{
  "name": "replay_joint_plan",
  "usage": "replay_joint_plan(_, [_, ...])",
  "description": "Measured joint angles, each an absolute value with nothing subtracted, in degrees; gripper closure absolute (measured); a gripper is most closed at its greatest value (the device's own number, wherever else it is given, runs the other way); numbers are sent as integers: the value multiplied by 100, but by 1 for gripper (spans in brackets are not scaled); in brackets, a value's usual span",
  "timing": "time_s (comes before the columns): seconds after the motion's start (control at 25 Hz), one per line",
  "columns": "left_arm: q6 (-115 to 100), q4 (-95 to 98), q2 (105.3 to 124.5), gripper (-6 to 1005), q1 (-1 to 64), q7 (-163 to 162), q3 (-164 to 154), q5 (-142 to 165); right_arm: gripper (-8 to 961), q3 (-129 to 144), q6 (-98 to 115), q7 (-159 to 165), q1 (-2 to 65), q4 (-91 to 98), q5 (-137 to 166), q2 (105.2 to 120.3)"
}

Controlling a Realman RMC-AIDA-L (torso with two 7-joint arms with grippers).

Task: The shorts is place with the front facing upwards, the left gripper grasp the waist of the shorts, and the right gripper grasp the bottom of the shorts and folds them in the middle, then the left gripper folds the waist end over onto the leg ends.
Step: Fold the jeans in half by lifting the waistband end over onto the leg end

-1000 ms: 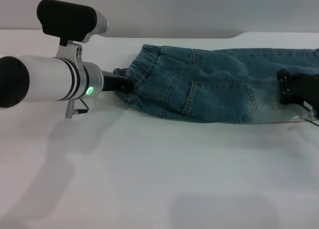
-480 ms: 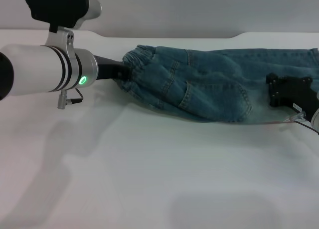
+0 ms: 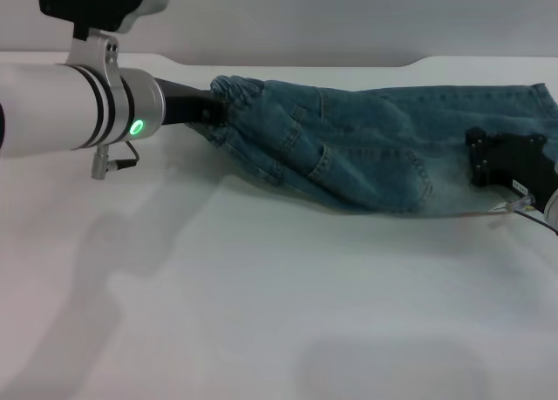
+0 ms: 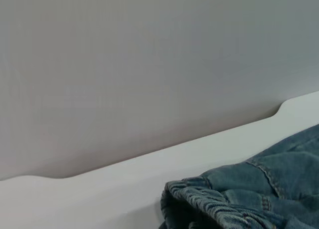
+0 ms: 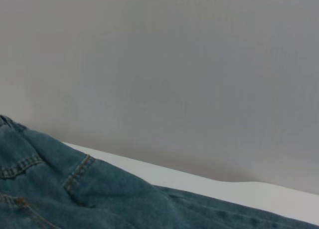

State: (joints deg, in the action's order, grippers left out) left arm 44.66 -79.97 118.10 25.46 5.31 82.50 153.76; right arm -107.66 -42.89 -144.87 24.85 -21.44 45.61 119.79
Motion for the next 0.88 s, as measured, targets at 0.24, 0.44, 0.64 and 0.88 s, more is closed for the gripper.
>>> replay_joint_plan(0.24, [4621, -8282, 11806, 951, 2541, 462, 8280, 15462, 953, -10767, -4267, -14516, 2524, -2131, 4561, 11979])
replay_joint_plan(0.44, [4708, -8519, 11803, 951, 2539, 462, 8286, 15463, 954, -10775, -4243, -14516, 2616, -2048, 4560, 11979])
replay_joint_plan(0.64, [4819, -8819, 11803, 951, 2517, 462, 8349, 15479, 953, -10761, -4193, -14483, 2951, -1611, 4559, 11979])
replay_joint_plan(0.88, [4964, -9192, 11813, 951, 2486, 463, 8375, 15612, 954, -10629, -4124, -14459, 3267, -1298, 4547, 11979])
